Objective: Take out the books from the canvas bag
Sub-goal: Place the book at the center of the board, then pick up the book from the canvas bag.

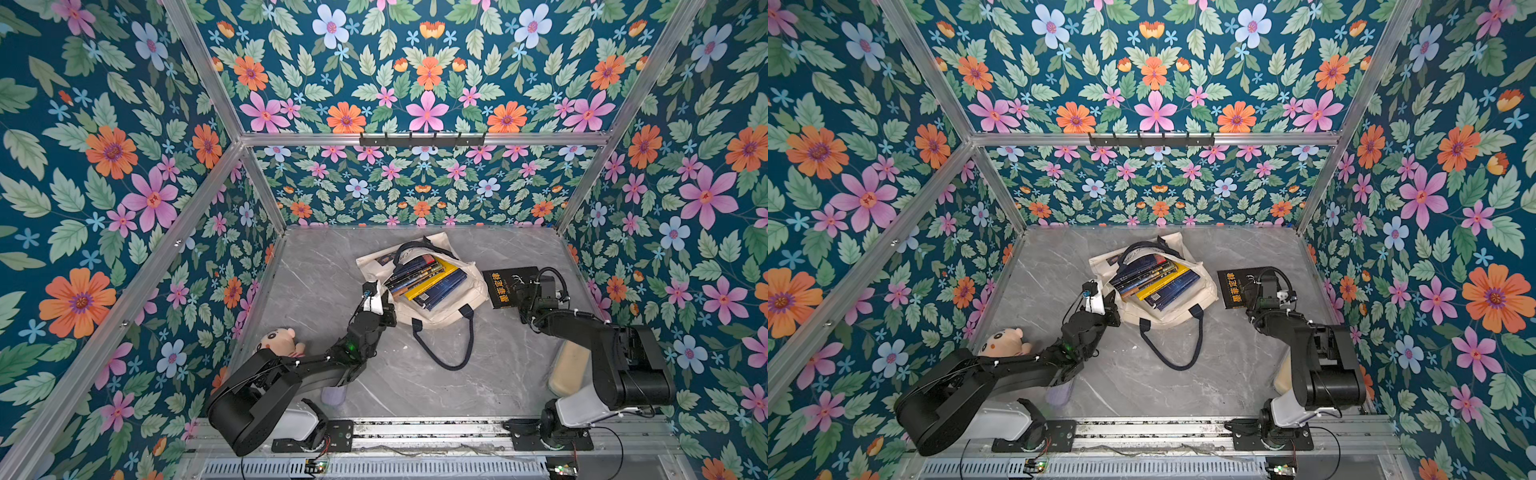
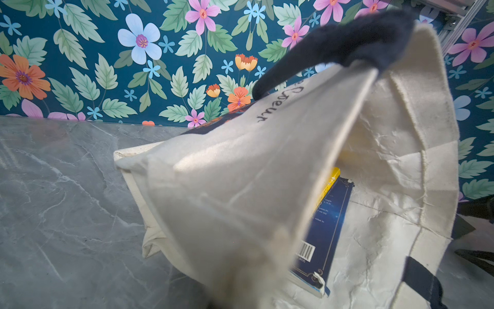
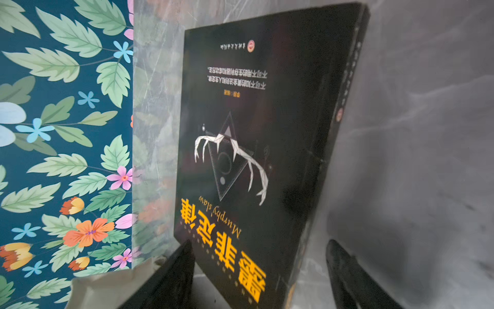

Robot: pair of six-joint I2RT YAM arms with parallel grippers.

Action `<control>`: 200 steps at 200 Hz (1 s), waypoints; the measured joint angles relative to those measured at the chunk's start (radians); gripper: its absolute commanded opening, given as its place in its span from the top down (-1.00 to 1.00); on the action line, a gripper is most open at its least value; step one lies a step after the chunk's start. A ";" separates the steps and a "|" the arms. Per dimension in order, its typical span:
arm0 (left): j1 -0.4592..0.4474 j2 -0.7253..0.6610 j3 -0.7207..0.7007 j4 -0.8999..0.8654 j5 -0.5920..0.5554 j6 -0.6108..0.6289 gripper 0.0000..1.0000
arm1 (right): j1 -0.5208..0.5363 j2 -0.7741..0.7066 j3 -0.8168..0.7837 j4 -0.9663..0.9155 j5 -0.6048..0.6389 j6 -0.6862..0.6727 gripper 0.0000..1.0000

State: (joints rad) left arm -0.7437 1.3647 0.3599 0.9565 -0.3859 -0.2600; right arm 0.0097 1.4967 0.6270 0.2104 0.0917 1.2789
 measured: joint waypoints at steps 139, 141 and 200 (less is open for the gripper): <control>0.000 -0.017 -0.008 -0.011 0.000 0.000 1.00 | 0.122 -0.510 0.030 -0.340 -0.053 -0.206 -0.98; 0.000 -0.018 -0.009 -0.011 0.000 0.000 1.00 | 0.129 -0.515 0.032 -0.344 -0.056 -0.211 -0.98; 0.000 -0.035 -0.027 -0.008 0.007 0.000 1.00 | 0.390 -0.554 0.100 -0.417 -0.084 -0.290 -0.86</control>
State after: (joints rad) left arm -0.7437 1.3296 0.3332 0.9489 -0.3790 -0.2596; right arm 0.4000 0.9432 0.7269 -0.2070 0.0074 0.9894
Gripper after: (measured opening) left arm 0.048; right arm 0.951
